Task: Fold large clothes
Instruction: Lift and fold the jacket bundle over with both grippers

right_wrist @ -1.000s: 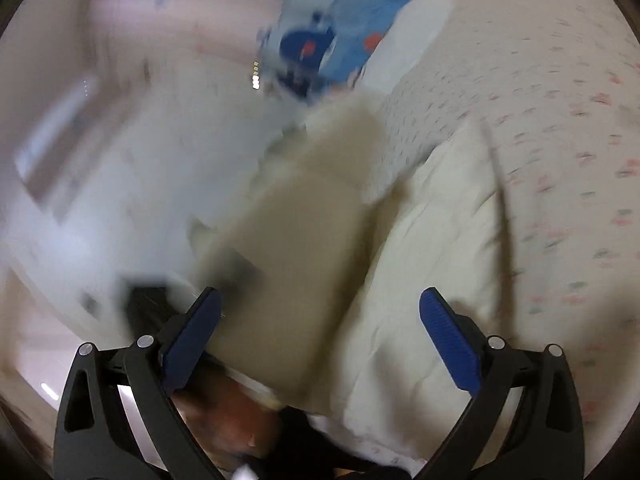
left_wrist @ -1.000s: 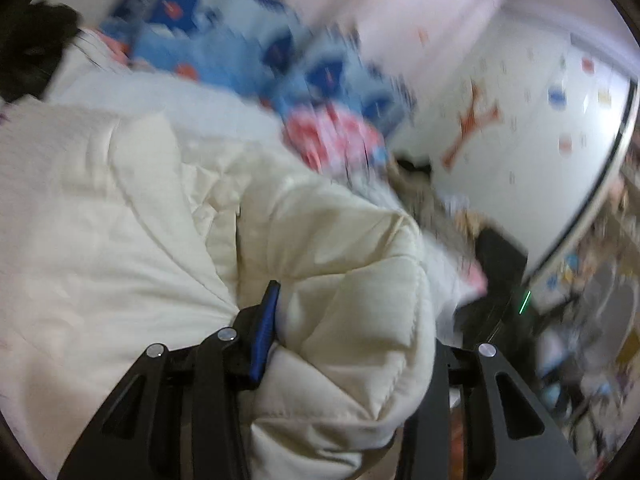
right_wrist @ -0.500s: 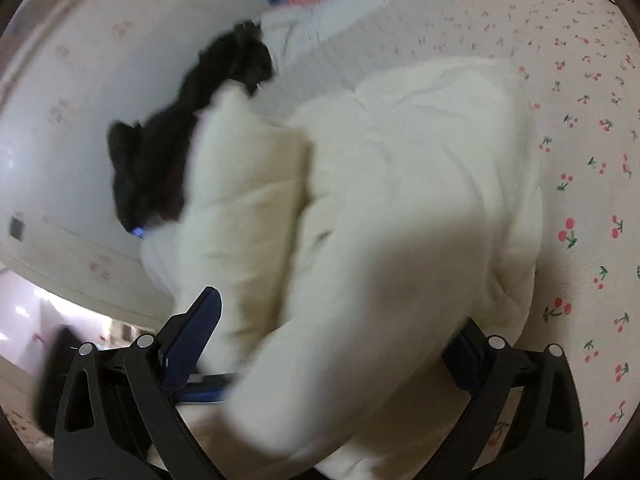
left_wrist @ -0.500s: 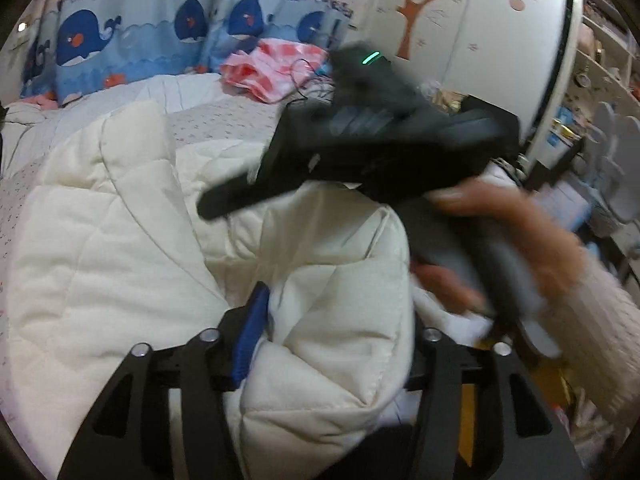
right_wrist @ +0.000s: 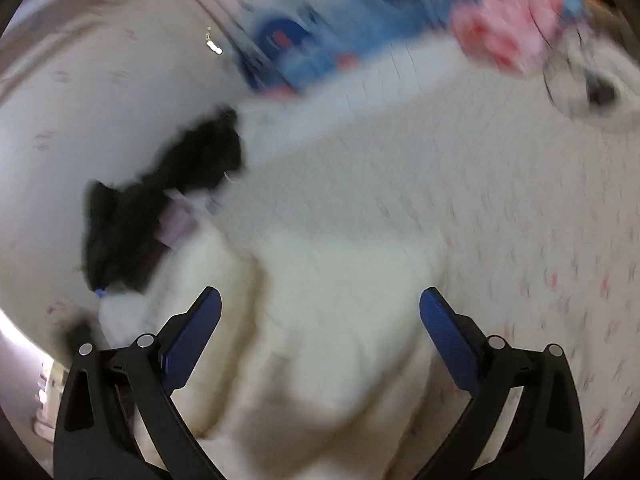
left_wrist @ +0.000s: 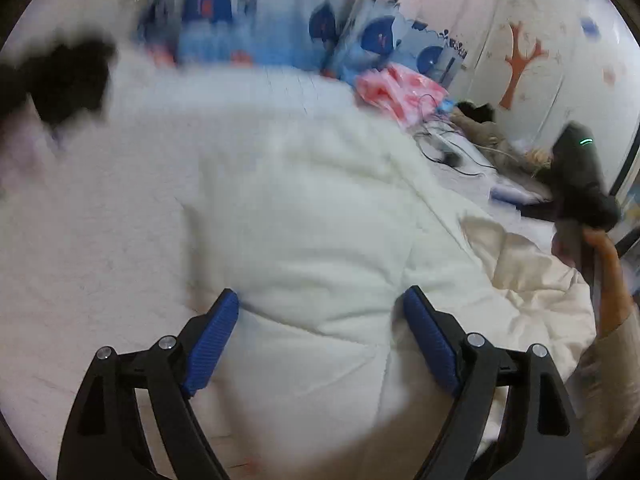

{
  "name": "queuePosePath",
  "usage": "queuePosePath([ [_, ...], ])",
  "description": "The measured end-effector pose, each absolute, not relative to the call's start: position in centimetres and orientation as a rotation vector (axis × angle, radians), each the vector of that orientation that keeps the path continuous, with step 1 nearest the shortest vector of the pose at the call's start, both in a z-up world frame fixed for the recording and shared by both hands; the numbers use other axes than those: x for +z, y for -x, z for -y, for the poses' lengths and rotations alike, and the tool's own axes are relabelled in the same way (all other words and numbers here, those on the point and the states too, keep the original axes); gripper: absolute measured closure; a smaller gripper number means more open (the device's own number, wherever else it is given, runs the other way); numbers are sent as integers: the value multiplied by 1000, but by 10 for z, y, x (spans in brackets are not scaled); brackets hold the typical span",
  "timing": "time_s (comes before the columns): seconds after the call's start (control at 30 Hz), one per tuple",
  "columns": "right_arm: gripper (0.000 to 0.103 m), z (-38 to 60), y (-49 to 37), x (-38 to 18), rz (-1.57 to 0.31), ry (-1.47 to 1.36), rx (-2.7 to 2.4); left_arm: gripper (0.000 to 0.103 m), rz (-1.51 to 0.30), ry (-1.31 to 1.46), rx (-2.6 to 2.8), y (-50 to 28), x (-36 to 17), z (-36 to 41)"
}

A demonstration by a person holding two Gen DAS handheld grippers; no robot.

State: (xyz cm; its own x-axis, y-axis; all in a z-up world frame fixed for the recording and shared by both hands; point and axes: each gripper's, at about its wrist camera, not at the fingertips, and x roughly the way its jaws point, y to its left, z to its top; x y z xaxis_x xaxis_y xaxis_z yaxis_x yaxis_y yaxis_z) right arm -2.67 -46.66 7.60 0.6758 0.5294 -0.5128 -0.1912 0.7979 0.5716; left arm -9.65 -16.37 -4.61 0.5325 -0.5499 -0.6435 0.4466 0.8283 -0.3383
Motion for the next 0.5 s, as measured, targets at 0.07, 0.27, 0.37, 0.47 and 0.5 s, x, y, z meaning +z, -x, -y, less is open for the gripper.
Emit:
queuePosePath([
  [0.07,7,447,22,95,-745,-454,528,21,-777,94,-586,102,-49,181],
  [0.27,7,346,-41,33,-1218,-343,686,21,-746,-29,-636,125,-36,218],
  [0.37,7,348,-35,60,-1044,-417,733,20,-770,30,-679,114,-32,203],
  [0.47,7,393,-24,63,-945,-615,703,20,-792,164,-730,94,-26,171],
  [0.5,7,403,-28,54,-982,-664,699,20,-798,203,-731,87,-29,164],
])
